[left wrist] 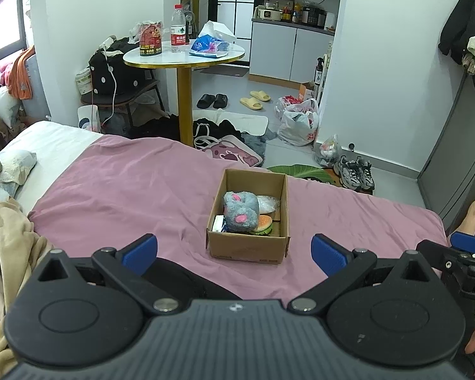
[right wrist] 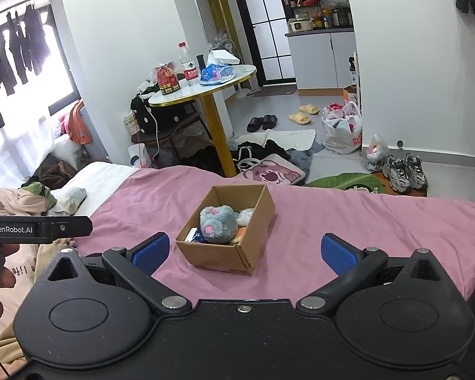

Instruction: Organize soft objects

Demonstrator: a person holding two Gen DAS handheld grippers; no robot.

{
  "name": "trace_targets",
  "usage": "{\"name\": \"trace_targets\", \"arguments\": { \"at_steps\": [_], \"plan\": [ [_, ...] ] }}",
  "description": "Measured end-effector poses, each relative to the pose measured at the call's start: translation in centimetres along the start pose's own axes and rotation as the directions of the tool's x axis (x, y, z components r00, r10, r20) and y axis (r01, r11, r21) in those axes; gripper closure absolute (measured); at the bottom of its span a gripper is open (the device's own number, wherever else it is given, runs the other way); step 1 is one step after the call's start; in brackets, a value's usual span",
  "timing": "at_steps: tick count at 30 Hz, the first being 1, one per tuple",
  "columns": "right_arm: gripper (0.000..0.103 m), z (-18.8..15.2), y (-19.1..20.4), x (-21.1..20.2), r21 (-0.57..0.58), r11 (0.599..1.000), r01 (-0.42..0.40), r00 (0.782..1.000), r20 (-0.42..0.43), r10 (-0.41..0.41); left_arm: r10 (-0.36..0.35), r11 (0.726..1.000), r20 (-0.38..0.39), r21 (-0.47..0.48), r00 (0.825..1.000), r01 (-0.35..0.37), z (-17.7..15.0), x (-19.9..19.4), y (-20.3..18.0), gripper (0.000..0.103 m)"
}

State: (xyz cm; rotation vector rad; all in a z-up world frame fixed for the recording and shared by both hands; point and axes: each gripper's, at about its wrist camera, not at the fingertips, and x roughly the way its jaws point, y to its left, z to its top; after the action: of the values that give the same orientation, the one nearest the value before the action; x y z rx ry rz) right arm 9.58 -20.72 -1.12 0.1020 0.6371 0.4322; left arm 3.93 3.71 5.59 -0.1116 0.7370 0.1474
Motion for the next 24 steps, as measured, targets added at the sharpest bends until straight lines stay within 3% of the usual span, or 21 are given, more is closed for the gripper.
{"name": "trace_targets", "arguments": {
  "at_steps": [24],
  "plan": [
    [0.0, -0.19, -0.14, -0.17, 0.001, 1.0, 0.018, 1.0, -0.002, -0.018, -0.009, 1.0, -0.006, 0.007, 1.0, 0.009, -0.61, 0.26, -0.12, 0.001]
  ]
}}
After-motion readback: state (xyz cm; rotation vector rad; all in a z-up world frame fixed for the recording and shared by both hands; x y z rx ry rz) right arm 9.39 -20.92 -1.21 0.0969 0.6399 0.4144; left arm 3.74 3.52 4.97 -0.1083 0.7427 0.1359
